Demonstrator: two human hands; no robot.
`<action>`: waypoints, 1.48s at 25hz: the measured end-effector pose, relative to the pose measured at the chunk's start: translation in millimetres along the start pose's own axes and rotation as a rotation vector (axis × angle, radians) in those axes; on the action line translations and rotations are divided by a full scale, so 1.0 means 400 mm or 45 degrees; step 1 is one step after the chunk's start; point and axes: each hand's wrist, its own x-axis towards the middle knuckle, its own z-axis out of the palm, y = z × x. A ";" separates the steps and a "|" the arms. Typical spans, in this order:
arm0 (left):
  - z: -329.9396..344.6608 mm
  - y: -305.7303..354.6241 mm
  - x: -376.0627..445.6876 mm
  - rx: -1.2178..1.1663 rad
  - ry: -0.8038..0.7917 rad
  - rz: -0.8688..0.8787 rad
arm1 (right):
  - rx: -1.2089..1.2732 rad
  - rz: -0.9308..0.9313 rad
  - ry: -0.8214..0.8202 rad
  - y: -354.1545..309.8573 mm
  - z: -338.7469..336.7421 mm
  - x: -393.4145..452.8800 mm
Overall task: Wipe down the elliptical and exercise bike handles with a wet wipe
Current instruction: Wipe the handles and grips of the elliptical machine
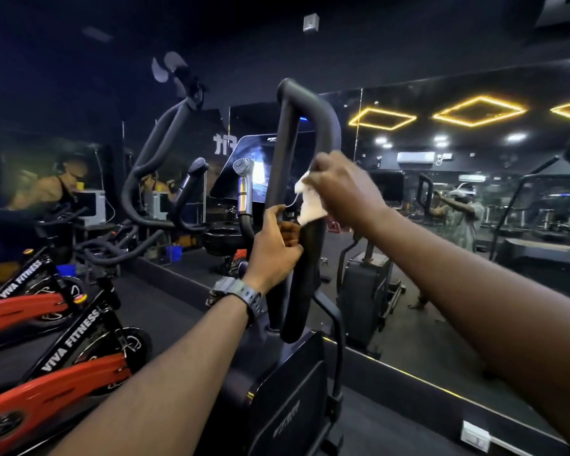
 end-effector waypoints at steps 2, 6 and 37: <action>-0.005 -0.012 0.007 0.150 0.025 0.112 | -0.021 0.036 -0.004 -0.015 0.002 0.013; -0.044 -0.063 0.020 0.433 -0.065 0.437 | 0.031 -0.220 -0.330 -0.134 0.016 -0.100; -0.141 -0.132 0.089 0.578 -0.455 0.826 | 0.018 0.523 -0.093 -0.390 0.130 -0.264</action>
